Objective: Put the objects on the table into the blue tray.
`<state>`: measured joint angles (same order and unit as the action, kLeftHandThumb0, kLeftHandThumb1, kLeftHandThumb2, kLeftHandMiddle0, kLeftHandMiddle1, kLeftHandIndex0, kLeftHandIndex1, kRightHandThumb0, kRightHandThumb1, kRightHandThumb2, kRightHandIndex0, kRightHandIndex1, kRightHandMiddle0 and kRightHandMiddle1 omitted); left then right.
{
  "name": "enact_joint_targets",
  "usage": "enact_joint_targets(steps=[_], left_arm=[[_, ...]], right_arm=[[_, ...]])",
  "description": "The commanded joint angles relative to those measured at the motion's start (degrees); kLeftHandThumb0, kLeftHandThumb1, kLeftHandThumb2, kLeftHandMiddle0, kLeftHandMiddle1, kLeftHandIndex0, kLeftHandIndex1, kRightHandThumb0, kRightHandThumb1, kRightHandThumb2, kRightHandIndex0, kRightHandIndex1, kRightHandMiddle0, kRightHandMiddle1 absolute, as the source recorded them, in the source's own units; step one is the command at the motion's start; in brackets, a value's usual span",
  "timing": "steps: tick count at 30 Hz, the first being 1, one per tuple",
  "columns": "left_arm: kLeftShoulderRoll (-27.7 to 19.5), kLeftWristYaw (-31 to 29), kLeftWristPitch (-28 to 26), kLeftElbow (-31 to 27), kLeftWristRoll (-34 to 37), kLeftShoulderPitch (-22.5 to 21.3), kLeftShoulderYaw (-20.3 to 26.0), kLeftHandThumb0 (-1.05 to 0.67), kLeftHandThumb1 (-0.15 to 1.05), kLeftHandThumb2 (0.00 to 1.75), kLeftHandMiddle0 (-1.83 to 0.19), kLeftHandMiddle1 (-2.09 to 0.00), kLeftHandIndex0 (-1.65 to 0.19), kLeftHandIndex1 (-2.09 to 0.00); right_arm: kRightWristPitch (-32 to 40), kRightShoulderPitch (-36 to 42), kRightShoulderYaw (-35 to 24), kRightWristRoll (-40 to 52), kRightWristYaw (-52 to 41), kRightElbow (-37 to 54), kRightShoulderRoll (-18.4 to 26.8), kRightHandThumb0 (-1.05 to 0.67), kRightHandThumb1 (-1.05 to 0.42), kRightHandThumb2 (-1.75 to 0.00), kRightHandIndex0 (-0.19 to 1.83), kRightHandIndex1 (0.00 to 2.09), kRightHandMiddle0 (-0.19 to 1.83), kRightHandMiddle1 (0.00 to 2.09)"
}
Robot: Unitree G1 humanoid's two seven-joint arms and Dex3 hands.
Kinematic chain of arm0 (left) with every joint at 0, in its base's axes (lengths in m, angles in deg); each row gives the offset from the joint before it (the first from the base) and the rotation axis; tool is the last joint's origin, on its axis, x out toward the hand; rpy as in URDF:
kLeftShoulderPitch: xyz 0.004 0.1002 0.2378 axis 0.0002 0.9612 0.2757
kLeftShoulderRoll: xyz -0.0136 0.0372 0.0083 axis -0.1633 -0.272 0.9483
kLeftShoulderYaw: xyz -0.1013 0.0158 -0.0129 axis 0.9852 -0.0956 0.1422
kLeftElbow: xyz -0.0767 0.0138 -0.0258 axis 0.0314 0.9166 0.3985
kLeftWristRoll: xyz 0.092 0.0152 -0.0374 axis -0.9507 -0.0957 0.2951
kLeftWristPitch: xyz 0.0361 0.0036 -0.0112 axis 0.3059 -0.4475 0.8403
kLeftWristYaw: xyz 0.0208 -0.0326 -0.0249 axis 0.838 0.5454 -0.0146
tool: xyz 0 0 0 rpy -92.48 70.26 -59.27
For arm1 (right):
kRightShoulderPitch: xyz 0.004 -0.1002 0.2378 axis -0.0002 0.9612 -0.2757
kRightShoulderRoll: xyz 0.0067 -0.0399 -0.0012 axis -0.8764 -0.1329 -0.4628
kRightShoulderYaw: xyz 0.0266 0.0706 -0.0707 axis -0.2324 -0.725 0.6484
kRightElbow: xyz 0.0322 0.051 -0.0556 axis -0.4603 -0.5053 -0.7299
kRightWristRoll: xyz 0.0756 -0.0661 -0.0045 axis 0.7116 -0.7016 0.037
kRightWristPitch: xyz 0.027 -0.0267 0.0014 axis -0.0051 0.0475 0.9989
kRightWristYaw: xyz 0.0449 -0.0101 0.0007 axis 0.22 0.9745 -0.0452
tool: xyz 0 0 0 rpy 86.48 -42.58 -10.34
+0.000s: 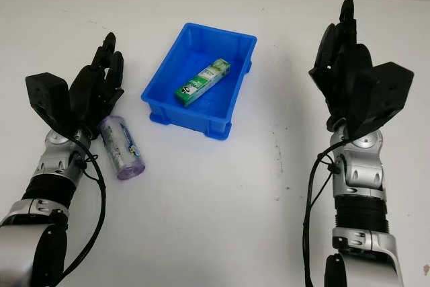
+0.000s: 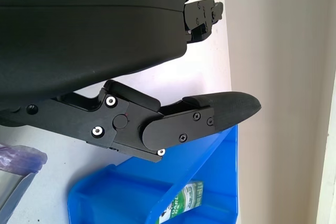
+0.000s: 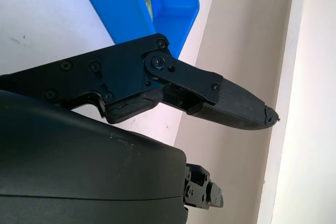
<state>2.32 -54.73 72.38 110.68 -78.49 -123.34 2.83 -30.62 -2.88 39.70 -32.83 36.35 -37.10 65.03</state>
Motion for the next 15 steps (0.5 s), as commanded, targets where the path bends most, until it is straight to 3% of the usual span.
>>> enact_joint_targets(steps=[1,5,8,11,15], left_arm=[[-1.87,-0.69,1.60,-1.43,-0.72,-0.31,-0.14,-0.70,1.05,0.68,0.18,-0.05,0.19,-0.05],[-5.01,-4.20,3.63,-8.36,-0.14,1.53,0.40,-0.72,1.05,0.65,0.16,-0.06,0.16,-0.06],[-8.61,-11.47,6.57,-10.60,1.83,1.59,0.71,-0.72,1.05,0.57,0.14,-0.06,0.13,-0.07],[-15.40,-17.22,7.63,-13.57,0.25,0.87,-0.05,-0.80,1.05,0.43,0.08,-0.07,0.07,-0.08],[-20.97,-20.95,3.75,-20.59,0.39,1.55,0.16,-0.93,1.05,0.22,0.00,-0.07,-0.02,-0.08]], right_arm=[[0.42,0.56,0.15,0.25,-0.03,1.56,-0.56,-0.75,-1.05,-0.87,-0.19,0.00,-0.19,0.00],[-0.23,0.38,0.53,0.00,-0.57,1.35,-0.84,-0.74,-1.05,-0.88,-0.19,0.00,-0.19,0.00],[0.59,0.49,0.87,-0.21,-1.23,1.71,-0.54,-0.75,-1.05,-0.89,-0.19,0.00,-0.19,0.00],[0.67,0.56,1.69,-0.84,-2.74,1.47,0.10,-0.74,-1.05,-0.90,-0.19,0.00,-0.19,0.00],[0.58,0.40,2.08,-1.17,-4.06,0.75,0.27,-0.74,-1.05,-0.91,-0.19,0.00,-0.19,0.00]])
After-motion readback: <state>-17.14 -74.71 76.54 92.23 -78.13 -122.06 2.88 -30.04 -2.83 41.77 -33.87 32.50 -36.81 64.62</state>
